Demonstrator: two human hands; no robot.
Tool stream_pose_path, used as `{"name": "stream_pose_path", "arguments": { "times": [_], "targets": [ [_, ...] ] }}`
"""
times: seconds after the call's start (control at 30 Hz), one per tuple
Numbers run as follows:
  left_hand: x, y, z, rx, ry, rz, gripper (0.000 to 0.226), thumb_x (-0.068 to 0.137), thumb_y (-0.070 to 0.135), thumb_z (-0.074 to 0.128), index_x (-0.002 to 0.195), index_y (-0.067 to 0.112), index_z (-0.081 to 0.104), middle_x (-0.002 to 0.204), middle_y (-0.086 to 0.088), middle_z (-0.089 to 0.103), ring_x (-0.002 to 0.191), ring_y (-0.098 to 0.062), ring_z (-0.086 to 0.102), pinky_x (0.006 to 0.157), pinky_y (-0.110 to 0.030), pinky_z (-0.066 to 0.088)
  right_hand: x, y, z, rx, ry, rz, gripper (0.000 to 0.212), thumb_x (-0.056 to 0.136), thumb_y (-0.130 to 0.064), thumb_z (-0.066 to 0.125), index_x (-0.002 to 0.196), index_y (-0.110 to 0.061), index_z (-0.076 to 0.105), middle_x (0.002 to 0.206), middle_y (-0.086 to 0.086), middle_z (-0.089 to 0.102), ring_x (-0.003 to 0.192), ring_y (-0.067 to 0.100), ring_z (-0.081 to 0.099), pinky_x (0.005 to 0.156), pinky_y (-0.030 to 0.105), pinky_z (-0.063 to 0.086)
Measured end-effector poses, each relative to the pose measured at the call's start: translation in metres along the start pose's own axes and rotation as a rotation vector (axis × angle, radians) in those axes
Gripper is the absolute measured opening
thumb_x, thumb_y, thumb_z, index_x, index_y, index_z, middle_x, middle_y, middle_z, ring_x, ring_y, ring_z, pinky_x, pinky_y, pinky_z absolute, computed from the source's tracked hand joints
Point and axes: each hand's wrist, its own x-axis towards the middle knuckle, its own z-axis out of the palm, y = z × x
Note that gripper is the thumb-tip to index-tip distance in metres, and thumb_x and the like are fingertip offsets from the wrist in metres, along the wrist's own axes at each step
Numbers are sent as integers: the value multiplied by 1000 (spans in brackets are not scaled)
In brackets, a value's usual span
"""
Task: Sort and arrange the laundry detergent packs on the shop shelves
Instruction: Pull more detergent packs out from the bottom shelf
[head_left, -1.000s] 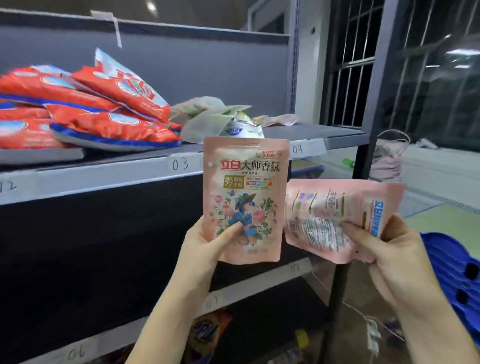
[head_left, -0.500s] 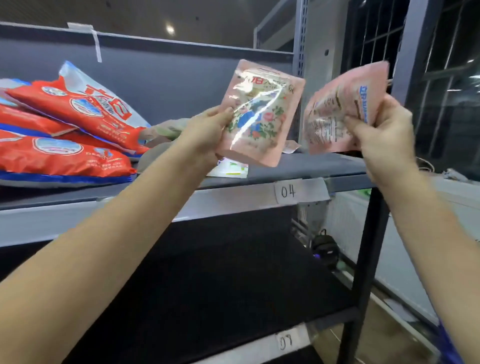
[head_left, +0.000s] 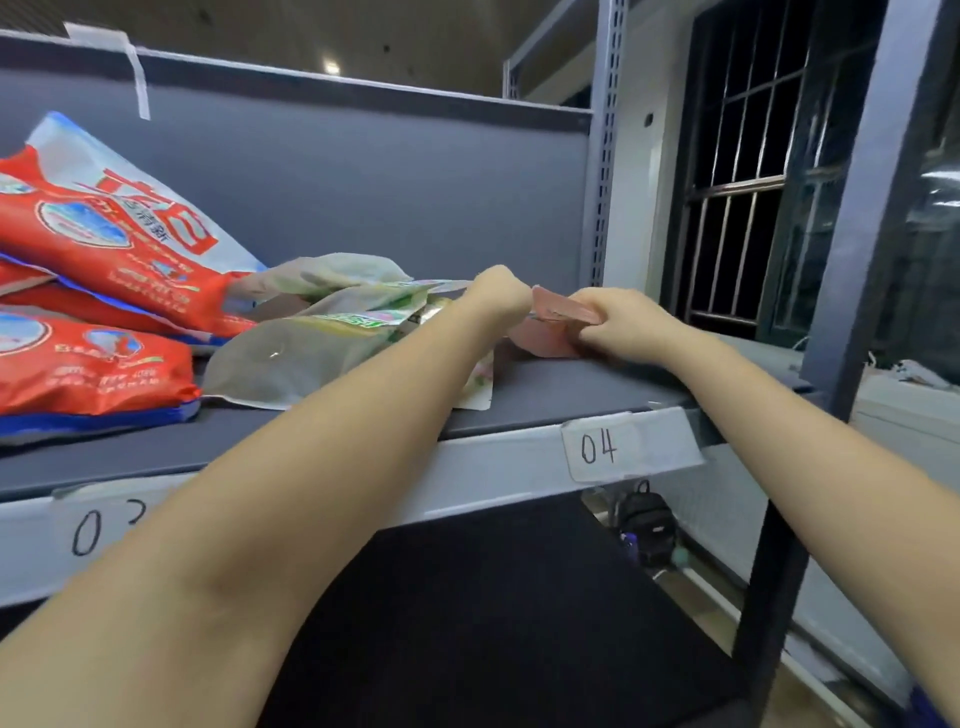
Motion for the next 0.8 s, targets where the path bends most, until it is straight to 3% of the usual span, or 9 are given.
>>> {"name": "stream_pose_path", "arguments": {
  "times": [0.1,0.2,0.3,0.4,0.47,0.53,0.63,0.7,0.8],
  "targets": [
    [-12,0,-5,274,5,94,28,95,14,42,68,9,46,67,-8,46,78,-27,43,54,-29,34,-18,-3,-6,28,-20,-7,33,88,-13,58,121,-15,57,118,5,61,110,23,54,79,24,36],
    [-32,1,-8,496,-12,181,28,94,15,39,84,-4,57,99,-26,61,90,-40,54,67,-35,41,-44,-7,-13,63,-20,-4,33,90,-20,61,123,-17,58,126,3,60,114,20,53,87,22,36],
    [-61,1,-15,614,24,259,28,96,20,37,90,3,59,103,-20,64,90,-34,55,67,-31,37,-78,-11,-21,33,38,-22,30,92,-22,57,122,-19,59,129,1,59,118,19,52,91,24,37],
    [-106,-9,-23,638,96,339,30,96,22,38,89,4,61,98,-15,65,86,-33,55,66,-34,41,-121,-21,-24,80,142,-26,29,94,-20,54,122,-21,59,127,-1,59,115,17,52,84,23,35],
    [-144,-21,-24,626,129,404,30,96,23,40,101,8,65,104,-12,67,96,-32,57,75,-37,46,-152,-32,-21,141,202,-66,28,94,-17,53,121,-19,60,125,-2,61,116,15,53,92,24,37],
    [-184,-37,-21,609,179,542,31,96,25,42,110,12,66,111,-9,67,105,-29,57,83,-37,46,-184,-45,-12,222,226,-81,26,94,-17,53,119,-18,62,120,-5,62,113,10,55,95,24,40],
    [-238,-67,-15,544,276,777,34,90,24,44,101,8,71,105,-9,69,99,-29,63,85,-35,50,-230,-64,11,382,222,-58,24,93,-18,56,116,-21,63,109,-10,63,103,4,57,92,16,43],
    [-269,-88,-10,512,262,744,31,90,23,46,102,9,71,102,-5,70,98,-24,63,85,-34,51,-259,-76,31,458,187,-43,25,92,-16,57,116,-23,63,106,-13,63,100,0,58,87,4,40],
    [-312,-125,-1,478,195,615,29,92,24,47,104,12,70,102,0,70,98,-19,63,83,-32,49,-300,-90,68,530,95,-15,26,92,-16,57,116,-26,63,107,-17,62,100,-6,56,84,-1,38]
  ]
}}
